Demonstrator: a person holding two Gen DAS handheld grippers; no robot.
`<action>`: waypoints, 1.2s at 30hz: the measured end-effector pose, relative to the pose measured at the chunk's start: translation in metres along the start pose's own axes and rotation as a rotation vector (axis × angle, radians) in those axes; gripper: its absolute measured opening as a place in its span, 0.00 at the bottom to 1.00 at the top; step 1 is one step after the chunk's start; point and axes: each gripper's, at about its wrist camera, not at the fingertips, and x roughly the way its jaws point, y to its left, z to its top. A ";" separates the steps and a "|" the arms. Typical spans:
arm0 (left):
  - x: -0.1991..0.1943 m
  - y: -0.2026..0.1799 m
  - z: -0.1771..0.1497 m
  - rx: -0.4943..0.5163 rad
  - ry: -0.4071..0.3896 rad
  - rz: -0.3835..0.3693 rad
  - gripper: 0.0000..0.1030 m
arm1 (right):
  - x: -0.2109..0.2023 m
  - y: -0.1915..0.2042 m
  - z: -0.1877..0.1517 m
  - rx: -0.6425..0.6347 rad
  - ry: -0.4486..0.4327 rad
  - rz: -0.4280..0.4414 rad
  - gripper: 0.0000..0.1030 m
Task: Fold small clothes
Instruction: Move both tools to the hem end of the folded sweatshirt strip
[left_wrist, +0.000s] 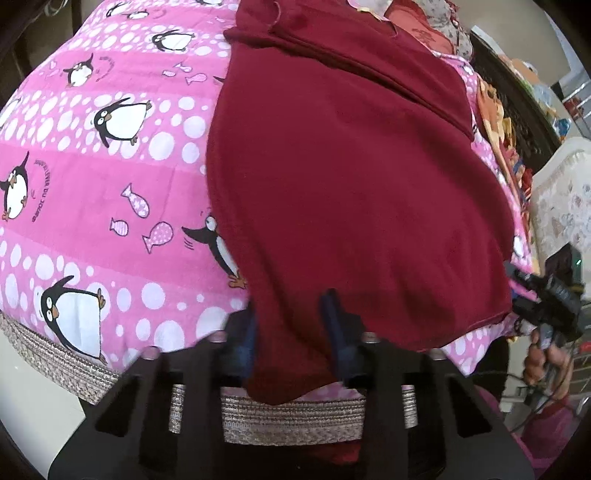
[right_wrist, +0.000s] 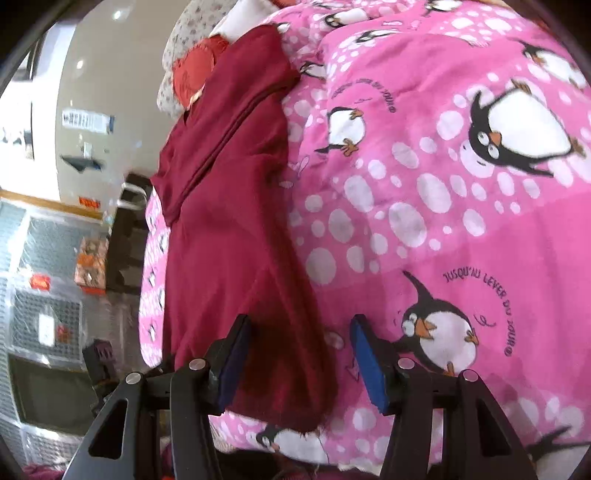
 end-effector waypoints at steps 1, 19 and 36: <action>-0.002 0.001 0.001 -0.003 0.005 -0.017 0.13 | 0.000 0.004 -0.002 -0.035 0.002 -0.006 0.35; -0.035 0.049 -0.013 -0.058 0.035 -0.076 0.06 | -0.005 0.013 -0.020 -0.115 0.099 -0.039 0.08; -0.020 0.041 -0.002 -0.121 0.013 0.033 0.46 | 0.000 0.017 -0.042 -0.143 0.164 0.071 0.49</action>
